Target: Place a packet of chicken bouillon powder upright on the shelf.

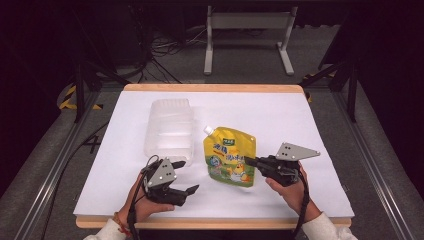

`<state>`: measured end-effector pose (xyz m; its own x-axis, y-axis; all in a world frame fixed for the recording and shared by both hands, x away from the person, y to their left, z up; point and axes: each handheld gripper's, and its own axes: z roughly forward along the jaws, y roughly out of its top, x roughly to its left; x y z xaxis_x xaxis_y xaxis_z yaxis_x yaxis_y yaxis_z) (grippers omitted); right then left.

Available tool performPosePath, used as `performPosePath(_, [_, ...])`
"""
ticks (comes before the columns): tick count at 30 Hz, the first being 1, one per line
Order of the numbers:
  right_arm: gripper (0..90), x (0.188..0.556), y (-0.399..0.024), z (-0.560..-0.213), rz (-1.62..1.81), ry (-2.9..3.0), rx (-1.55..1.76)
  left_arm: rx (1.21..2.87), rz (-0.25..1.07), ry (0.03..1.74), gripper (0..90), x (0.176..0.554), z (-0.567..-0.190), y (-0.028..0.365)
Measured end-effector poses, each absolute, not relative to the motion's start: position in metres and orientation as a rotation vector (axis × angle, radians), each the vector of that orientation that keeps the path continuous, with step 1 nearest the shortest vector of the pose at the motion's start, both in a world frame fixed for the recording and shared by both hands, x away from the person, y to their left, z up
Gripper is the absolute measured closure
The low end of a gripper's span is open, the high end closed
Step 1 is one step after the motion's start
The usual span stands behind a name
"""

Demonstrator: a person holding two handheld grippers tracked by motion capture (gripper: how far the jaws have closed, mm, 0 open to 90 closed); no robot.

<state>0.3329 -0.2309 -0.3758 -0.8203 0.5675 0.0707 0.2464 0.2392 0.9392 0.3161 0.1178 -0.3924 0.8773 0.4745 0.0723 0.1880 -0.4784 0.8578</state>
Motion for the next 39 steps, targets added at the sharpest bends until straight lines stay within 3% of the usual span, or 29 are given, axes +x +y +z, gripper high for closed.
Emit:
performPosePath(9, [90.0,0.322,-0.229,-0.369,1.604,2.226,0.684,2.044,0.337,0.531,23.3,0.344,-0.389,0.098])
performPosePath(13, [90.0,0.316,-0.226,-0.366,1.603,2.226,0.645,2.038,0.314,0.532,30.0,0.353,-0.389,0.093])
performPosePath(22, [90.0,0.312,-0.221,-0.363,1.598,2.218,0.611,2.051,0.283,0.460,68.5,0.356,-0.386,0.091])
performPosePath(28, [90.0,0.311,-0.221,-0.362,1.607,2.208,0.613,2.050,0.293,0.456,84.3,0.357,-0.384,0.092])
performPosePath(39, [90.0,0.314,-0.213,-0.357,1.624,2.183,0.612,2.051,0.386,0.469,89.4,0.354,-0.372,0.097])
